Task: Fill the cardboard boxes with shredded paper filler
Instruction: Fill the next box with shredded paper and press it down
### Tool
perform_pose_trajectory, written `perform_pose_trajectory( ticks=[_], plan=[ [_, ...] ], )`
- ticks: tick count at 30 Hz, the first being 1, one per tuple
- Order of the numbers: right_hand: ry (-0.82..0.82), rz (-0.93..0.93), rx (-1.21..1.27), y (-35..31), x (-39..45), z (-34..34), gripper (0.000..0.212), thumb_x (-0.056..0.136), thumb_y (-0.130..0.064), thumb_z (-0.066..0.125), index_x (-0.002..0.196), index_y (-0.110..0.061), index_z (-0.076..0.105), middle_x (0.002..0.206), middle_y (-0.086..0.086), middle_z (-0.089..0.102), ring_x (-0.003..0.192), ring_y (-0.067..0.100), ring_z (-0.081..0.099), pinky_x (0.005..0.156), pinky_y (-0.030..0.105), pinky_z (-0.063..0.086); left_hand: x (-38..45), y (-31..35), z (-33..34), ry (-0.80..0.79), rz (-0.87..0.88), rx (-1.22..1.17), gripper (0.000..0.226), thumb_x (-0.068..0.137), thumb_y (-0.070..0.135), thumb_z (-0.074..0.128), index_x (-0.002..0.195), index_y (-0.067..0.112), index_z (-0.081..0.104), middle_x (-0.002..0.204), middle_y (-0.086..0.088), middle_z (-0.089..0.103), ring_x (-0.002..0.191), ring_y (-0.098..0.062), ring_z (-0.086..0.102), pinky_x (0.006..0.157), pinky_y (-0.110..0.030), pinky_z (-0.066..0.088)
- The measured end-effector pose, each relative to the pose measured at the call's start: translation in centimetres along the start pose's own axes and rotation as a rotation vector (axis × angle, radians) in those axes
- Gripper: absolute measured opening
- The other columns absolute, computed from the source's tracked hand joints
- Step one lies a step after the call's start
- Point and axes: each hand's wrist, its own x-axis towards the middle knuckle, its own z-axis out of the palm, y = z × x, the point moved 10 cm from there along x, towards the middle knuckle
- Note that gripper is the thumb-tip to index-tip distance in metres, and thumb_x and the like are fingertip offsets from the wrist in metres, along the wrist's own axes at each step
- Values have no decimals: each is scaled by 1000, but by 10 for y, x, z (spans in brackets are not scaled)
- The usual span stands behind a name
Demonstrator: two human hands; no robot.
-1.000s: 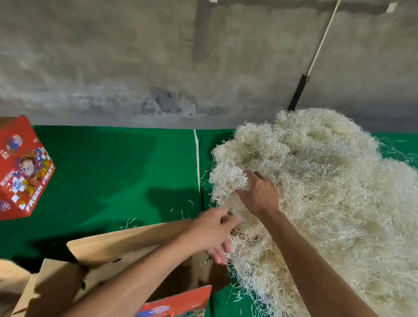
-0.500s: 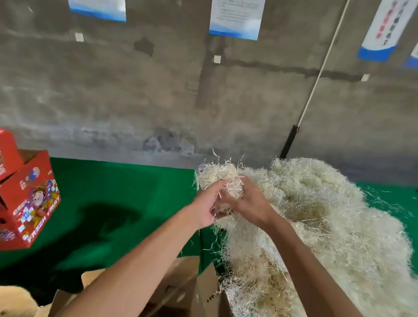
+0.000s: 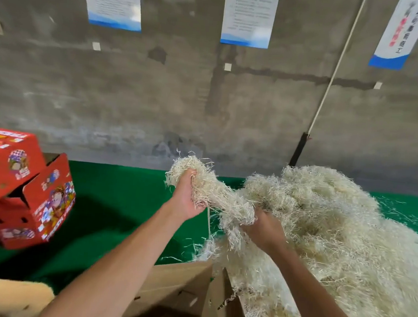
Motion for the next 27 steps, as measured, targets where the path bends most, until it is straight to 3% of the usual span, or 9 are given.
perform_pose_trajectory(
  ticks=[3,6,9,12,16,19,22,24,27],
  plan=[
    [7,-81,-204,-2,7,1,77,89,-55,66,147,-16,35,84,-12,54,73,7,55,77,27,52,-1,7,-17,48,-12,-10,37,91,53,57,106,20,56,95,-10,60,89,-28,58,65,-39,51],
    [84,-171,-339,4,15,-8,74,88,-50,70,147,-17,38,78,-15,49,70,7,54,83,29,56,2,16,-39,99,-2,-102,49,94,52,56,136,29,46,130,-11,47,103,-33,52,87,-47,52],
    [110,-133,-370,30,13,-23,72,87,-45,73,146,-19,41,79,-13,58,61,2,49,67,22,55,6,40,-78,192,98,-39,46,98,29,53,142,31,41,157,-9,32,131,-36,44,104,-49,43],
    [128,-28,-290,60,6,-40,67,91,-37,70,147,-13,42,70,-9,60,51,2,50,44,15,40,12,52,-116,257,91,-187,54,102,41,41,153,25,33,161,-9,30,142,-35,36,115,-49,32],
    [173,124,-226,102,-6,-51,65,95,-32,67,147,-6,39,65,-5,55,53,8,54,41,20,42,9,63,-157,360,120,-220,61,102,37,43,158,26,21,165,-8,17,149,-37,20,119,-50,23],
    [227,250,-180,129,-16,-56,50,94,-35,67,131,-6,50,66,-5,55,55,14,55,54,26,51,6,69,-187,436,174,-231,57,105,25,43,157,21,21,163,-13,21,147,-35,27,112,-36,37],
    [235,367,-130,148,-23,-50,39,95,-31,65,117,-3,52,71,1,55,64,22,57,64,38,57,12,55,-210,449,107,-404,68,99,39,46,159,23,17,165,-13,14,150,-37,20,120,-46,24],
    [240,403,-77,146,-25,-45,43,96,-30,63,124,-2,47,75,4,58,66,23,58,58,37,54,15,49,-214,443,93,-395,67,98,40,46,158,22,21,164,-14,16,149,-37,23,119,-48,26],
    [169,371,58,120,-18,-32,61,99,-40,60,136,3,39,81,8,63,71,24,65,62,41,59,16,35,-182,332,109,-163,53,96,42,48,142,16,47,153,-12,41,135,-30,46,109,-47,41]
  ],
)
